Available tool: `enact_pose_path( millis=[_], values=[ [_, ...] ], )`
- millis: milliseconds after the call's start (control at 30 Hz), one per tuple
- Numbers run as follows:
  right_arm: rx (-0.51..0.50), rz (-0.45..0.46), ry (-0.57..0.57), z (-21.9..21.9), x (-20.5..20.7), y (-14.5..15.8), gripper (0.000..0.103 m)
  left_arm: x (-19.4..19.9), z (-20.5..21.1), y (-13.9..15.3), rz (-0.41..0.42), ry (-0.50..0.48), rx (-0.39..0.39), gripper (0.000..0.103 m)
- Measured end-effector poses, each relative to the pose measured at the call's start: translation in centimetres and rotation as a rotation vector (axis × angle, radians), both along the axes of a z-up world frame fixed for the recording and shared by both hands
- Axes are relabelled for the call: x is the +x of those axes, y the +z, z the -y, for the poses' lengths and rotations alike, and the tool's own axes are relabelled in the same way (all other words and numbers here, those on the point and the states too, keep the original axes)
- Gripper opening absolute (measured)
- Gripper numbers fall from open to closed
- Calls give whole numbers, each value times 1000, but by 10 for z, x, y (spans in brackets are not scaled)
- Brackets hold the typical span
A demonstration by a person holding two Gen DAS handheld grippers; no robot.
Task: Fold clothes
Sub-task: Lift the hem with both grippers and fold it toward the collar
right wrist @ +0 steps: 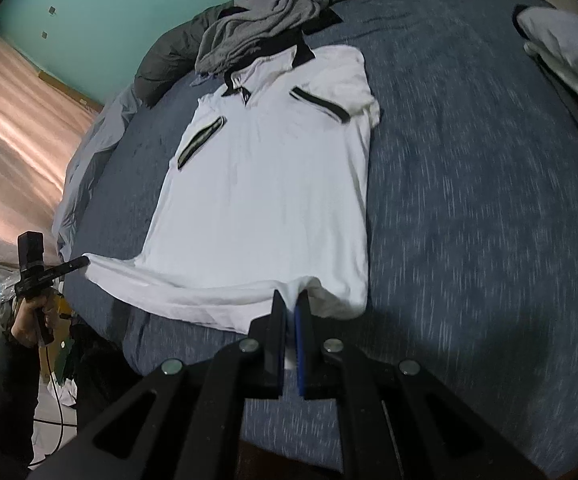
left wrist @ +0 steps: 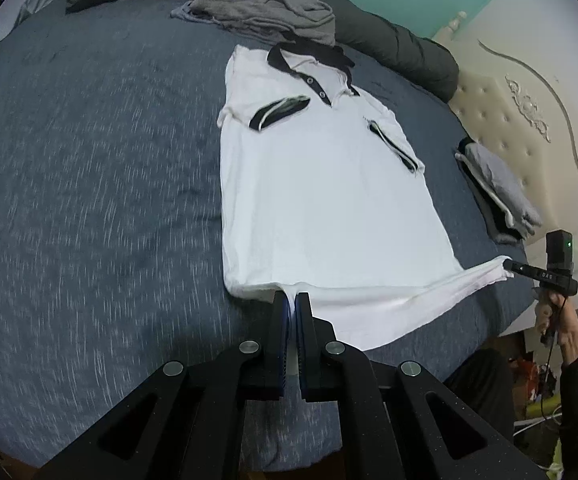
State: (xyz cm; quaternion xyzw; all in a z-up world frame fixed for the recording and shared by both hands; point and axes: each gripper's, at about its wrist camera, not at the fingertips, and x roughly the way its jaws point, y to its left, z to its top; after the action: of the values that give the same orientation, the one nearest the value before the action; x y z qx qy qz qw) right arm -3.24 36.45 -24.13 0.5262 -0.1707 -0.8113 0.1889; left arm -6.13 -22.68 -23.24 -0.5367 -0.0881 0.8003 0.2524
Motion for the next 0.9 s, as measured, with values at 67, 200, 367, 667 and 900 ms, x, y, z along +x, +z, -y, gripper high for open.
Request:
enact_pose_path(
  millis=[67, 200, 367, 667, 900],
  values=[
    [3, -7, -1, -2, -17, 6, 3, -15, -1, 3, 1, 13, 6, 4],
    [12, -26, -7, -6, -57, 18, 3, -55, -1, 8, 7, 39, 12, 4],
    [20, -50, -17, -12, -112, 30, 3, -112, -2, 18, 3, 73, 43, 4],
    [8, -68, -71, -26, -212, 32, 3, -214, -21, 16, 7, 84, 47, 3],
    [30, -71, -107, -35, -287, 25, 3, -292, -34, 2, 19, 112, 72, 3]
  ],
)
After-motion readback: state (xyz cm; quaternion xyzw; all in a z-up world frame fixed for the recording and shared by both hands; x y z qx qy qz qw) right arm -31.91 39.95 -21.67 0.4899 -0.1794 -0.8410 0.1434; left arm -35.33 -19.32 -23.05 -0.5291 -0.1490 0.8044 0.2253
